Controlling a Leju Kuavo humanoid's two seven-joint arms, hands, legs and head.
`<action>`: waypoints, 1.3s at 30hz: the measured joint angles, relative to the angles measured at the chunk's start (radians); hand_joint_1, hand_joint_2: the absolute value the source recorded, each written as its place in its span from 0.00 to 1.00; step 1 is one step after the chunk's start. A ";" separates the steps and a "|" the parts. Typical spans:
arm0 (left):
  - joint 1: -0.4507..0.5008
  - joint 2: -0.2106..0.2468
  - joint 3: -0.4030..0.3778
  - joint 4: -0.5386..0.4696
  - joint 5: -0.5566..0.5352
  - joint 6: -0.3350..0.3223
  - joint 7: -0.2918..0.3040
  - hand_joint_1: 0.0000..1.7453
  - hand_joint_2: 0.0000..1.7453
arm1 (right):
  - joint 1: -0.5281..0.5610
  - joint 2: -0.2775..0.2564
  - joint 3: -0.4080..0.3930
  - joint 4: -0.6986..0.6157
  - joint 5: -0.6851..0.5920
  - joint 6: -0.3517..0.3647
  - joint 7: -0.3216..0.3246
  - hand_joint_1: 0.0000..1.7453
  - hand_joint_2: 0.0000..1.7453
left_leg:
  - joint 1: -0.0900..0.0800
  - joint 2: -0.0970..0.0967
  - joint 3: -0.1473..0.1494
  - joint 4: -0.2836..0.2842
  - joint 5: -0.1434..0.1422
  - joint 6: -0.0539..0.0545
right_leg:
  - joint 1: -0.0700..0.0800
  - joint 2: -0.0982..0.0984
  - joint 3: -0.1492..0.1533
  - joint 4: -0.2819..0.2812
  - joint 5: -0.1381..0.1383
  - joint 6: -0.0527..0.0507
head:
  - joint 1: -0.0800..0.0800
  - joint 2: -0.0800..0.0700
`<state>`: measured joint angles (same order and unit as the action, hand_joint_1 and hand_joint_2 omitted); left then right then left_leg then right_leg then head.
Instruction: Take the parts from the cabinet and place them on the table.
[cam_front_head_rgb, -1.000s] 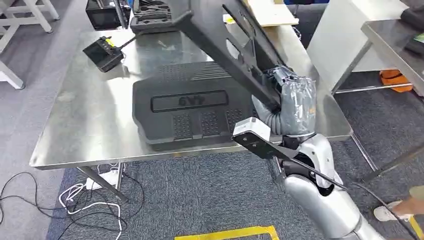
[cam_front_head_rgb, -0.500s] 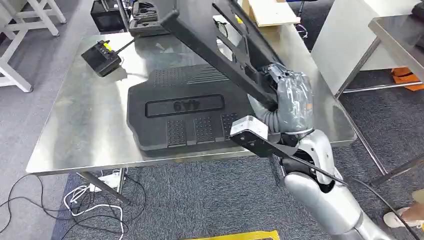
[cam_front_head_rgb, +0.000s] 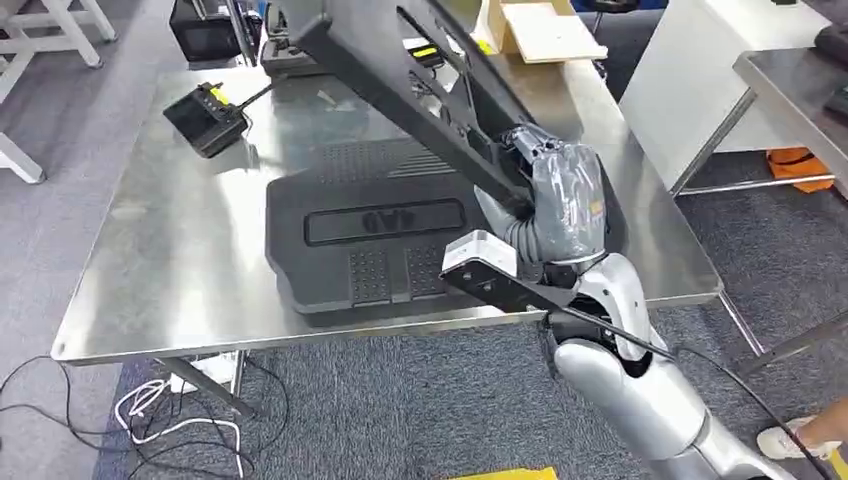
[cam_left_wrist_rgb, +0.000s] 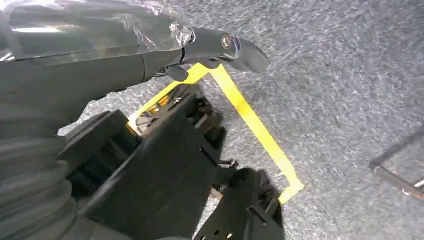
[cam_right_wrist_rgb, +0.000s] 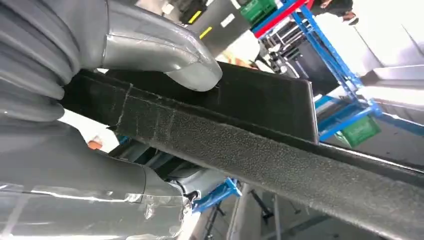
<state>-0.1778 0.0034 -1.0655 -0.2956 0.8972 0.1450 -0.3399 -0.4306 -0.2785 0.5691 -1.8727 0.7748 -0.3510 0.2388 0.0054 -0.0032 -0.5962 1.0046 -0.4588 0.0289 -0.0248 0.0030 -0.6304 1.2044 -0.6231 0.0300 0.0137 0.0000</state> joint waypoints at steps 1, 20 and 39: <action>0.000 0.000 0.000 0.000 -0.001 0.000 0.000 0.00 1.00 | 0.000 0.000 0.000 0.002 0.000 0.000 0.000 1.00 1.00 | -0.001 0.000 0.002 0.000 -0.003 0.002 | 0.000 0.000 -0.045 0.077 -0.025 0.003 | 0.005 0.000; -0.002 0.002 0.000 0.000 -0.006 -0.003 0.002 0.00 1.00 | -0.010 0.002 0.017 0.023 -0.003 -0.004 0.000 1.00 1.00 | 0.005 -0.003 -0.094 0.216 -0.066 -0.056 | 0.001 -0.001 0.066 -0.179 0.118 -0.044 | -0.011 0.000; -0.005 0.003 0.000 0.000 -0.013 -0.003 0.005 0.00 1.00 | -0.029 0.005 0.040 0.039 -0.010 -0.004 0.011 1.00 1.00 | -0.004 -0.005 0.015 0.024 -0.039 -0.025 | 0.008 0.001 0.021 -0.160 0.135 -0.018 | 0.039 0.000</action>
<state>-0.1827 0.0069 -1.0655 -0.2960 0.8843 0.1423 -0.3349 -0.4600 -0.2735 0.6088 -1.8334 0.7645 -0.3548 0.2495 0.0012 -0.0080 -0.5810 1.0290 -0.4979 0.0038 -0.0166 0.0043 -0.6098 1.0440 -0.4883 0.0123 0.0530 0.0000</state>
